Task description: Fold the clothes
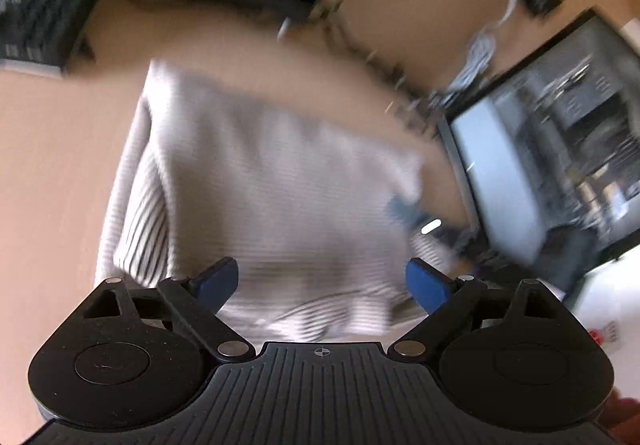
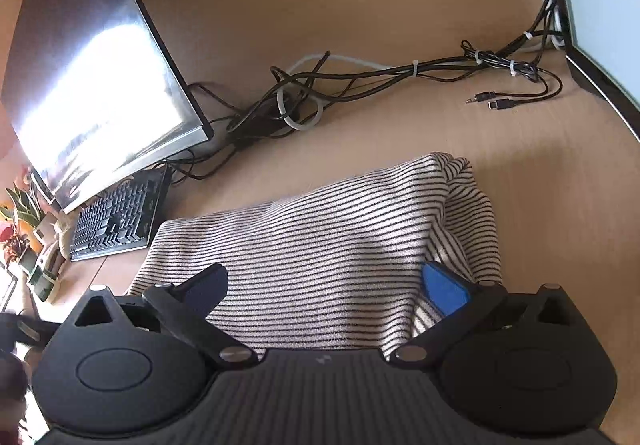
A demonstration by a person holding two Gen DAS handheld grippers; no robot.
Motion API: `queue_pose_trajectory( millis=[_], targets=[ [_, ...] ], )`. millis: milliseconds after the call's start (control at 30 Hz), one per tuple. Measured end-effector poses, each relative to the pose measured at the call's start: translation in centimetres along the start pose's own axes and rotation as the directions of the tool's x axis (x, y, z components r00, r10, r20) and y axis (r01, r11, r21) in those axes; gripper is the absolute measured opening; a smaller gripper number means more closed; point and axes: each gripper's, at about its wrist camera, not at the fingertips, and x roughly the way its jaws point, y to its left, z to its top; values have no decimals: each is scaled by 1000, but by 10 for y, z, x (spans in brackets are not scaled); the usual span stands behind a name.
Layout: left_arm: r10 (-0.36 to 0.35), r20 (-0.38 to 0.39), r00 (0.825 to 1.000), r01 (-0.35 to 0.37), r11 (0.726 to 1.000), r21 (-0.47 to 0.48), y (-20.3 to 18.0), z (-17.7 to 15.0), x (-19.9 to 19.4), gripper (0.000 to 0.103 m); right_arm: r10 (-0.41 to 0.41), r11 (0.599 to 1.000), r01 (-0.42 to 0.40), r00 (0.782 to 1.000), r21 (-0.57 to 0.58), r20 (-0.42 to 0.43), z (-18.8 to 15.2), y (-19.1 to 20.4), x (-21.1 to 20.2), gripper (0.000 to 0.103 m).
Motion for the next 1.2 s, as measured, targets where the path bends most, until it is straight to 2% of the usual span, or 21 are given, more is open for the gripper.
queue_pose_trajectory(
  millis=[67,133,333,467,567,633,667,733,900,967,1000,1033,1067,1133,1200],
  targets=[
    [-2,-19,1000,2,1000,-25,15,2,11,90,-19,1000,19,1000,3,-2,-5,3,-3,103],
    [-43,-7,999,42,998,-56,26,11,13,91,-52,998,52,999,22,-10,-10,9,-7,103],
    [-106,35,994,106,994,10,38,48,28,93,-125,991,127,991,31,-54,-35,34,-25,103],
    [-105,35,994,102,992,79,24,74,44,95,-149,987,154,984,43,-101,-48,54,-34,103],
    [-82,26,996,78,989,126,9,85,52,95,-182,982,172,972,-76,-149,-47,70,-37,103],
    [-93,24,995,89,986,138,3,85,49,95,-263,955,246,960,-166,-93,-39,76,-52,103],
    [-109,23,994,105,984,141,0,83,45,95,-306,935,290,951,-205,-50,-35,78,-60,103],
    [-144,20,989,140,980,143,-7,75,34,95,-401,878,391,916,-275,22,-28,76,-70,103],
    [-196,-32,980,198,972,123,-28,30,17,95,-499,802,476,866,-361,32,-31,46,-49,103],
    [-191,-62,980,197,974,113,-34,10,18,86,-537,767,506,843,-395,39,-32,33,-41,103],
    [-172,-70,983,179,977,117,-35,3,18,81,-544,756,515,837,-405,49,-34,28,-39,103],
    [-140,-73,987,149,980,129,-39,-5,20,71,-534,759,513,843,-400,68,-38,26,-41,103],
    [-109,-73,991,118,983,144,-42,-11,22,66,-528,764,512,846,-394,75,-40,25,-43,103],
    [-57,-52,997,65,984,168,-47,-17,23,60,-517,780,506,853,-369,76,-45,21,-47,103],
    [-10,-34,999,16,985,174,-49,-18,23,58,-502,803,491,863,-339,63,-53,21,-54,103]
  ],
)
